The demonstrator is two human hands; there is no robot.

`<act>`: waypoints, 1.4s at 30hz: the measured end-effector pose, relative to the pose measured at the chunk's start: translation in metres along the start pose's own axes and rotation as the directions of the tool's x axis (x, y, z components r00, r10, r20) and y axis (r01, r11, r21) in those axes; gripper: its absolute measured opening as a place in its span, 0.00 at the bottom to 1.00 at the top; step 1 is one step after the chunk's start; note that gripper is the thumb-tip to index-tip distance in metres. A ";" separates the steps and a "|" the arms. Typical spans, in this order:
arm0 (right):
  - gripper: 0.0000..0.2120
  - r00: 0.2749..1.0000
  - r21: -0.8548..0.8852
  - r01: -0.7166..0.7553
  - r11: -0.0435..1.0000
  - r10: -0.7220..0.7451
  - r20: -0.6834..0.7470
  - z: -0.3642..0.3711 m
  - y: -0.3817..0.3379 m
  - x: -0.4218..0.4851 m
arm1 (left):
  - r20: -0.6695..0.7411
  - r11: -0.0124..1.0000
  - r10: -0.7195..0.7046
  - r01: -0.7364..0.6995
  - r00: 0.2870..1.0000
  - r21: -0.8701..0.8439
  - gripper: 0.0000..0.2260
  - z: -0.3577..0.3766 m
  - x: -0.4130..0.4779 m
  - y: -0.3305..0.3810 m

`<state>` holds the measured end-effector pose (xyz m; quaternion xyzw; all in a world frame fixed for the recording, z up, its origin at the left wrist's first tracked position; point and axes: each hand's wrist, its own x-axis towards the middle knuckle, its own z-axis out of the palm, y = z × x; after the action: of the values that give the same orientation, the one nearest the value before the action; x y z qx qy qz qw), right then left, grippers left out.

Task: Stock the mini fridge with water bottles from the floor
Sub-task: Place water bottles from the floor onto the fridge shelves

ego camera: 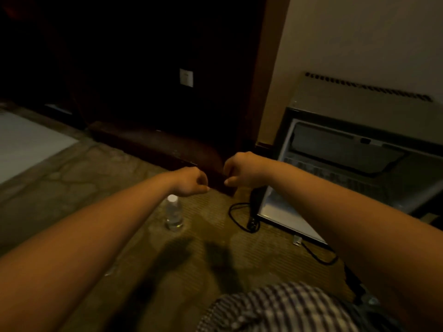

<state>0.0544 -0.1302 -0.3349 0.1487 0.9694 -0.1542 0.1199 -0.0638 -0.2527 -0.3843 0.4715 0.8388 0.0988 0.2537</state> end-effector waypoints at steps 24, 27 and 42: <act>0.23 0.977 -0.006 -0.081 0.997 0.081 0.198 0.113 -0.093 0.134 | 0.048 0.816 -0.383 0.363 0.922 -0.451 0.22 0.092 -0.008 -0.169; 0.25 0.971 -0.014 -0.086 0.996 0.087 0.220 0.128 -0.087 0.147 | 0.063 0.767 -0.386 0.359 0.920 -0.532 0.21 0.105 0.007 -0.175; 0.20 0.955 0.064 -0.074 0.995 0.053 0.293 0.163 -0.064 0.192 | -0.090 0.681 -0.345 0.183 0.934 -0.709 0.34 0.151 0.039 -0.180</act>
<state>-0.1139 -0.1949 -0.5215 0.1597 0.9296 -0.2062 0.2603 -0.1355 -0.3274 -0.5986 0.2023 0.8228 0.4167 0.3294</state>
